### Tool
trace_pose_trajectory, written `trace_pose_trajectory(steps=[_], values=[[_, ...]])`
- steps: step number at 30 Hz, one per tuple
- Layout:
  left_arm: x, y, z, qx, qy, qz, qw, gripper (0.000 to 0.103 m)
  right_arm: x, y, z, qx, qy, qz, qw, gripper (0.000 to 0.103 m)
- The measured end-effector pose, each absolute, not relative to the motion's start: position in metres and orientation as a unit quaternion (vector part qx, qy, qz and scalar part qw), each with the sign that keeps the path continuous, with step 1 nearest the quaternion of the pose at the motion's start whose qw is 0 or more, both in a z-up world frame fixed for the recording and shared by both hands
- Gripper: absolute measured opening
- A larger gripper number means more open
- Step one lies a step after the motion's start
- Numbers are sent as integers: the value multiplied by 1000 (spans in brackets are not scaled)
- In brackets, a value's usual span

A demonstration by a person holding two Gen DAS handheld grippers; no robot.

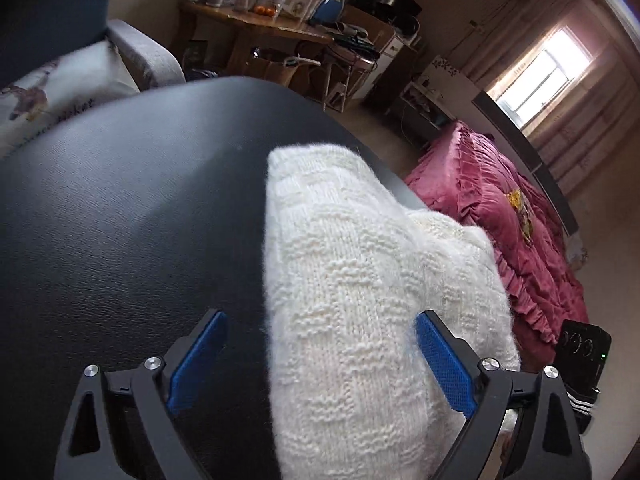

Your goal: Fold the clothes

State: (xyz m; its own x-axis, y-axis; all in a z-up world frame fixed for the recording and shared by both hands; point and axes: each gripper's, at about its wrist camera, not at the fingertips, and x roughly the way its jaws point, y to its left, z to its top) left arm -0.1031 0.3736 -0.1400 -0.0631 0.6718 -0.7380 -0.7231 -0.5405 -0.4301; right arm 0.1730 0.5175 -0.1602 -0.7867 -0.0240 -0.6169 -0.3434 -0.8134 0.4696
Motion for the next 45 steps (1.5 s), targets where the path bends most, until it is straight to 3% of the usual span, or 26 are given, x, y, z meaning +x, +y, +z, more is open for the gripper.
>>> trace_pose_trajectory(steps=[6,11,13,17,26,31,37,45], values=[[-70,360,-102,-394,64,766,504,96,162,470,-96,-301,112,944,75,56],[-46,369,-102,-369,123,774,500,96,133,429,-115,-385,-4,922,30,49],[-36,382,-109,-375,136,770,497,96,135,434,-149,-438,12,898,33,47],[-18,392,-148,-408,181,759,474,95,160,454,-179,-401,95,911,34,47],[-19,384,-165,-433,139,767,453,98,160,444,-188,-378,92,920,56,47],[-17,376,-147,-430,123,779,440,98,157,435,-181,-371,94,921,75,49],[-7,347,-106,-413,114,810,401,100,165,430,-131,-307,153,934,101,49],[24,292,-58,-353,112,869,327,103,144,414,-86,-286,166,923,196,65]])
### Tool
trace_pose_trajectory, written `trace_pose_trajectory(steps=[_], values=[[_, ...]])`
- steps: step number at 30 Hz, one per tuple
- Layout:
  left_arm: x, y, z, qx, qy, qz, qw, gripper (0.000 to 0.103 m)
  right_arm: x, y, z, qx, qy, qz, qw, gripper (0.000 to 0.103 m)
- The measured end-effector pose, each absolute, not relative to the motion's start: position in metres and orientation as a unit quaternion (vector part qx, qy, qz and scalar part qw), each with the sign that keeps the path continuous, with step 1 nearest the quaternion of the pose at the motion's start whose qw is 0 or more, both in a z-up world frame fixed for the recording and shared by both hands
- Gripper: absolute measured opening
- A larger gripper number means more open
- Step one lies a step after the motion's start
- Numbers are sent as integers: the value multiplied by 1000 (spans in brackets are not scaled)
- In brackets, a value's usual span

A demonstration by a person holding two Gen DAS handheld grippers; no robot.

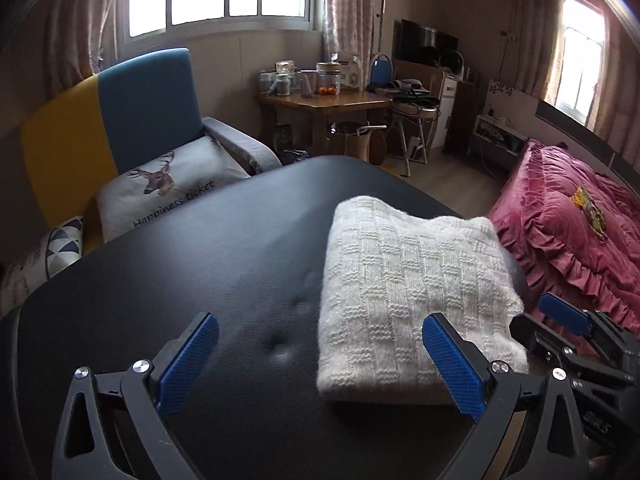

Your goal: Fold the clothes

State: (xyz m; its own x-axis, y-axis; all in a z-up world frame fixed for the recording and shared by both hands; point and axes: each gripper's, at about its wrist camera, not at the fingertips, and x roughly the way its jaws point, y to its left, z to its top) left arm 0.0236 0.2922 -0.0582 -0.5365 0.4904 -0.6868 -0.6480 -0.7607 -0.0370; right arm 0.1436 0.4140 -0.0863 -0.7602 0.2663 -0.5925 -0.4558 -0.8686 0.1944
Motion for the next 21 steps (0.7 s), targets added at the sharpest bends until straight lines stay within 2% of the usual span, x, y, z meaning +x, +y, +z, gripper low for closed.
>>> trace_pose_trajectory(steps=[10,21], values=[[47,259,-17,-299,109,914,253,103,129,381,-82,-300,132,931,164,66],[61,264,-8,-278,120,914,270,103,133,392,-88,-309,145,924,172,69]])
